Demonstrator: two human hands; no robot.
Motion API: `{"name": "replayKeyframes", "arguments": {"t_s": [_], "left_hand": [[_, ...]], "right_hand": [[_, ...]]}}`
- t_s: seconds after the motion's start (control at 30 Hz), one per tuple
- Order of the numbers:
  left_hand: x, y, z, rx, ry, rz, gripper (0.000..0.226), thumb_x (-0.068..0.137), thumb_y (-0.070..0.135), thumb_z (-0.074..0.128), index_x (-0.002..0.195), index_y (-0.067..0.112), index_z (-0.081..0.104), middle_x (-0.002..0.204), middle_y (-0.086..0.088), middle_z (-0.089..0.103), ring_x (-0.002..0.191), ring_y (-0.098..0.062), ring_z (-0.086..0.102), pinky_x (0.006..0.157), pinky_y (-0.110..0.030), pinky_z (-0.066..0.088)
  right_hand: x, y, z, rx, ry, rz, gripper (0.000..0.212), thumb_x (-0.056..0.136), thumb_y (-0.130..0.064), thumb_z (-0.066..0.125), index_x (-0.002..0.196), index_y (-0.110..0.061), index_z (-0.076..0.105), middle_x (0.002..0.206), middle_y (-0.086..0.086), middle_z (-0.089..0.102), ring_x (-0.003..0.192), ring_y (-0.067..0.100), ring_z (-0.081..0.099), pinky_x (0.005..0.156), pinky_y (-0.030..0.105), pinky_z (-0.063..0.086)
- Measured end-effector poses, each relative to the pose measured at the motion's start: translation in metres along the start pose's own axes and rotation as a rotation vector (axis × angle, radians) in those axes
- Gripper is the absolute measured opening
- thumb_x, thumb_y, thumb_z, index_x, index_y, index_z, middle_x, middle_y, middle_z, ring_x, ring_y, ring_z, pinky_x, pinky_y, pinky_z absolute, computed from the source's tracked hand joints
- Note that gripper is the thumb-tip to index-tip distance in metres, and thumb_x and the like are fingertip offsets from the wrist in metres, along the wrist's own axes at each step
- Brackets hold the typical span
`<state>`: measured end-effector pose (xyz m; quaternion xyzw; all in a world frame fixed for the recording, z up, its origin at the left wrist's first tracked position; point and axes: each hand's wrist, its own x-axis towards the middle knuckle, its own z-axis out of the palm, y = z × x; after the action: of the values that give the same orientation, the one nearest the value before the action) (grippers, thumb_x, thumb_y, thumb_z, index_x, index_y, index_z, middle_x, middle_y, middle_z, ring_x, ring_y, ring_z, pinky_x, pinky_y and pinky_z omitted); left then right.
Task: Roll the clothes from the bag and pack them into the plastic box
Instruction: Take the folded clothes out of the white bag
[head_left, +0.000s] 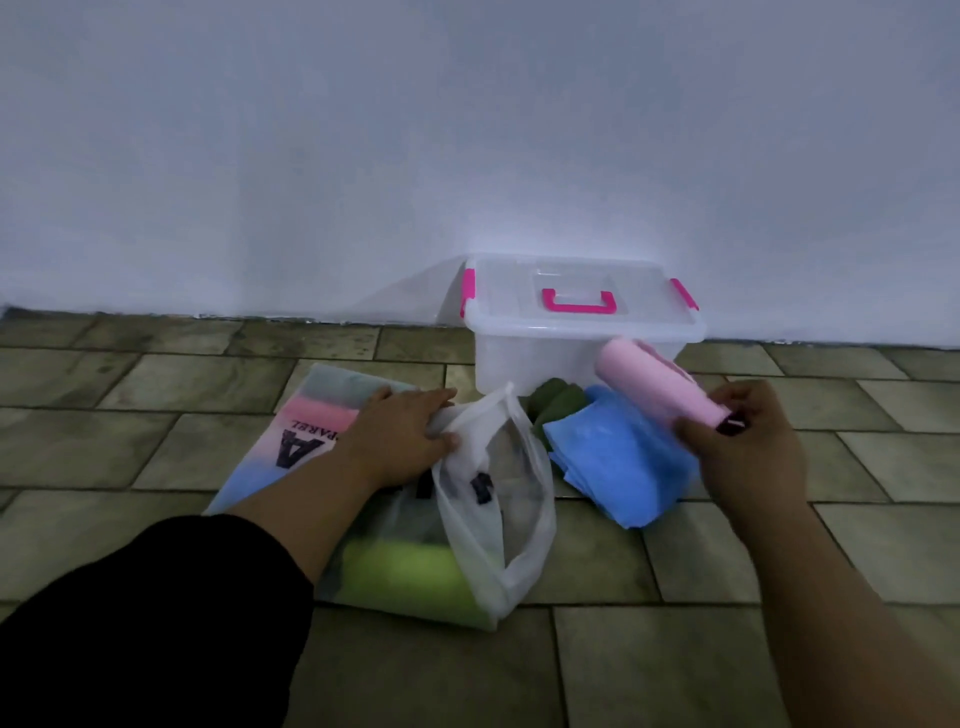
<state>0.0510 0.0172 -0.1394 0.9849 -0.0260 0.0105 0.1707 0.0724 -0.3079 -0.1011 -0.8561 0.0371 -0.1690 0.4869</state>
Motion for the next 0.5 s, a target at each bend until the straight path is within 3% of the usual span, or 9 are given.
{"name": "replayKeyframes", "arguments": {"t_s": [0.1,0.2,0.33,0.43,0.5], "left_hand": [[-0.007,0.006,-0.004,0.055,-0.067,-0.034,0.073,0.086,0.055,0.05,0.148,0.03,0.02,0.154,-0.001,0.028,0.141,-0.019,0.023,0.115,-0.047,0.009],[-0.022,0.019,-0.002,0.04,-0.123,-0.106,0.094,0.074,0.075,0.044,0.146,0.042,-0.007,0.159,0.003,0.005,0.146,-0.02,0.002,0.11,-0.063,0.0],[-0.045,0.042,0.008,0.054,-0.187,-0.165,0.11,0.056,0.091,0.035,0.136,0.049,-0.028,0.156,0.007,-0.021,0.144,-0.023,-0.018,0.104,-0.069,-0.003],[-0.056,0.043,0.005,0.073,-0.252,-0.161,0.108,0.069,0.075,0.053,0.136,0.049,-0.028,0.155,0.008,-0.026,0.142,-0.022,-0.022,0.102,-0.072,-0.002],[-0.062,0.034,-0.003,0.096,-0.253,-0.162,0.103,0.073,0.069,0.055,0.136,0.052,-0.025,0.155,0.009,-0.026,0.143,-0.024,-0.02,0.101,-0.073,-0.001]], "right_hand": [[-0.013,0.018,0.024,-0.221,-0.008,-0.1,0.033,0.072,-0.018,0.071,0.098,-0.029,0.054,0.085,-0.001,0.054,0.075,0.022,0.053,0.057,0.026,0.035],[-0.017,0.018,0.036,-0.381,-0.078,-0.197,0.036,0.074,-0.024,0.069,0.106,-0.027,0.055,0.092,-0.002,0.045,0.076,0.021,0.05,0.061,0.028,0.036],[-0.019,-0.002,0.033,-0.52,-0.115,-0.191,0.041,0.071,-0.023,0.071,0.11,-0.022,0.06,0.104,0.009,0.056,0.093,0.034,0.055,0.072,0.035,0.043],[-0.047,-0.023,0.034,-0.322,-0.093,-0.331,0.037,0.07,-0.019,0.074,0.106,-0.019,0.062,0.109,0.004,0.061,0.098,0.023,0.055,0.082,0.033,0.044],[-0.073,-0.035,0.04,-0.121,-0.364,-0.268,0.024,0.075,-0.024,0.073,0.096,-0.029,0.063,0.095,-0.012,0.065,0.086,0.005,0.059,0.073,0.021,0.045]]}}
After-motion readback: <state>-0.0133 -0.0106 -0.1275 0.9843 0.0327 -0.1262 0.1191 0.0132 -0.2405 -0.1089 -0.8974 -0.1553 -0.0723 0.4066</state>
